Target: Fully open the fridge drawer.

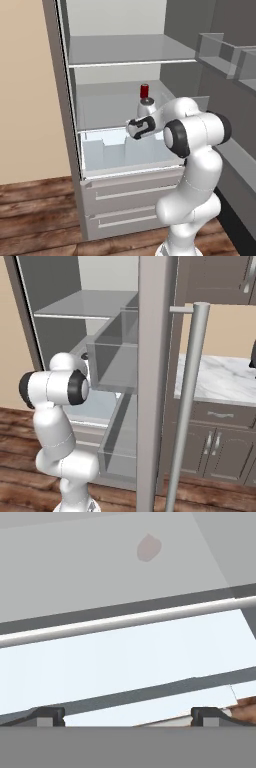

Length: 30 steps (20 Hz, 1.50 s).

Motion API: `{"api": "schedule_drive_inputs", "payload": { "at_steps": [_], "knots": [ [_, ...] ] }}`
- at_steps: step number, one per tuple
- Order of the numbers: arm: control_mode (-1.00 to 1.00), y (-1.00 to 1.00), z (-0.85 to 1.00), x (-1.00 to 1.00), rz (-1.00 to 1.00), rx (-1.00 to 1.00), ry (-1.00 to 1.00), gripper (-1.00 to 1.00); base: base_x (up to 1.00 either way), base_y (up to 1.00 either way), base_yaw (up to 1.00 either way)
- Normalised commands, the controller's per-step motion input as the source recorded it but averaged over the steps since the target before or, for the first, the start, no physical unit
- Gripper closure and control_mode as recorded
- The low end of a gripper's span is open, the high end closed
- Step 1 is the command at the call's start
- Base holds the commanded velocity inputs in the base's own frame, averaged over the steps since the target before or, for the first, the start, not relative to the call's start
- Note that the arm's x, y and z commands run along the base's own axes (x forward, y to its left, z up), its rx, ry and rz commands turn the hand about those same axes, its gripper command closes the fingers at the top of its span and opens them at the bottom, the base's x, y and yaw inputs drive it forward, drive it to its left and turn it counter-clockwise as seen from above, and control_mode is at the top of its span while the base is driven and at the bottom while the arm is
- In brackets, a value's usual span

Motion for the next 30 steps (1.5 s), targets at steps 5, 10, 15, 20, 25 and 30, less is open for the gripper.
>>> {"api": "schedule_drive_inputs", "payload": {
  "at_steps": [5, 10, 15, 20, 25, 30],
  "knots": [
    [-1.0, 0.0, -0.2, 0.0, 0.0, 0.0, 0.0, -1.0, 0.0, 0.0, 0.0],
    [-1.0, 0.0, -0.14, 0.0, 0.0, 0.0, 0.0, -1.0, 0.0, 0.0, 0.0],
    [-1.0, -0.13, -0.43, -0.16, 0.0, -0.01, 0.0, -1.0, 0.0, 0.0, 0.0],
    [-1.0, -0.32, -0.57, -0.47, 0.0, -0.04, 0.0, -1.0, 0.0, 0.0, 0.0],
    [-1.0, -0.4, -0.54, -0.68, 0.02, -0.04, 0.0, -1.0, 0.0, 0.0, 0.0],
    [-1.0, -0.45, -0.51, -0.79, 0.03, -0.04, 0.0, -1.0, 0.0, 0.0, 0.0]
  ]
}}
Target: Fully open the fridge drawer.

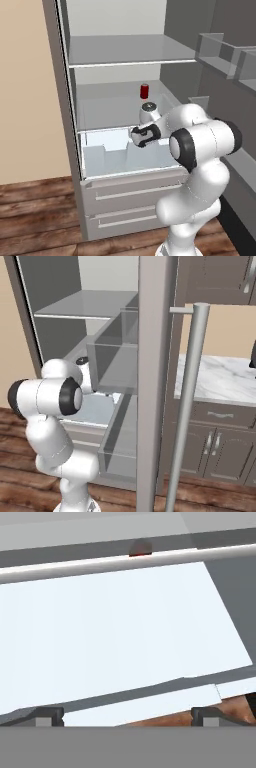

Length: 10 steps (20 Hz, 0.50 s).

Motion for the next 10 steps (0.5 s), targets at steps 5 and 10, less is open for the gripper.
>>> {"api": "schedule_drive_inputs", "payload": {
  "at_steps": [5, 10],
  "knots": [
    [-1.0, -0.51, -0.5, -0.82, 0.03, -0.03, 0.0, -1.0, 0.0, 0.0, 0.0],
    [-1.0, -0.53, -0.51, -0.84, 0.03, -0.03, 0.0, -1.0, 0.0, 0.0, 0.0]
  ]
}}
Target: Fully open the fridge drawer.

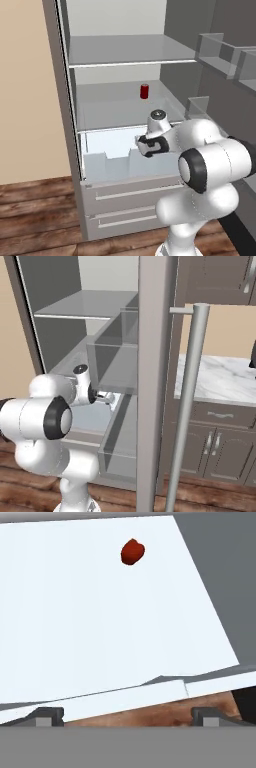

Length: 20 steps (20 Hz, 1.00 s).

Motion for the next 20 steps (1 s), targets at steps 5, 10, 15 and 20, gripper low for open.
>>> {"api": "schedule_drive_inputs", "payload": {
  "at_steps": [5, 10, 15, 20],
  "knots": [
    [-1.0, -0.52, -0.52, -0.88, 0.03, -0.04, 0.0, -1.0, 0.0, 0.0, 0.0],
    [-1.0, -0.53, -0.58, -0.89, 0.04, -0.06, 0.0, -1.0, 0.0, 0.0, 0.0],
    [-1.0, -0.49, -0.6, -0.88, 0.04, -0.07, 0.0, -1.0, 0.0, 0.0, 0.0],
    [-1.0, -0.4, -0.07, -0.78, 0.02, 0.04, -0.05, -1.0, 0.0, 0.0, 0.0]
  ]
}}
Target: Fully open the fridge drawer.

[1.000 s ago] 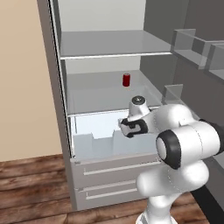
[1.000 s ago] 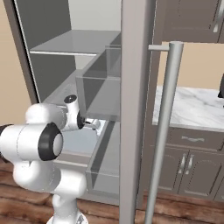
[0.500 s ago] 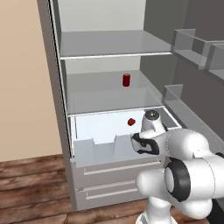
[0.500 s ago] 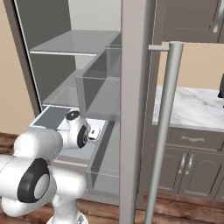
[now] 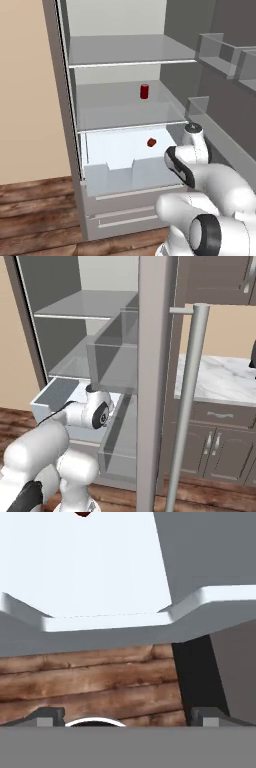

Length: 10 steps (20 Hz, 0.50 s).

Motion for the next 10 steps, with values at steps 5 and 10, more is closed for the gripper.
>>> {"api": "schedule_drive_inputs", "payload": {
  "at_steps": [5, 10],
  "knots": [
    [-1.0, -0.16, 0.73, -0.56, 0.0, 0.18, -0.09, -1.0, 0.0, 0.0, 0.0],
    [-1.0, 0.0, 0.97, -0.54, 0.0, 0.1, -0.06, -1.0, 0.0, 0.0, 0.0]
  ]
}}
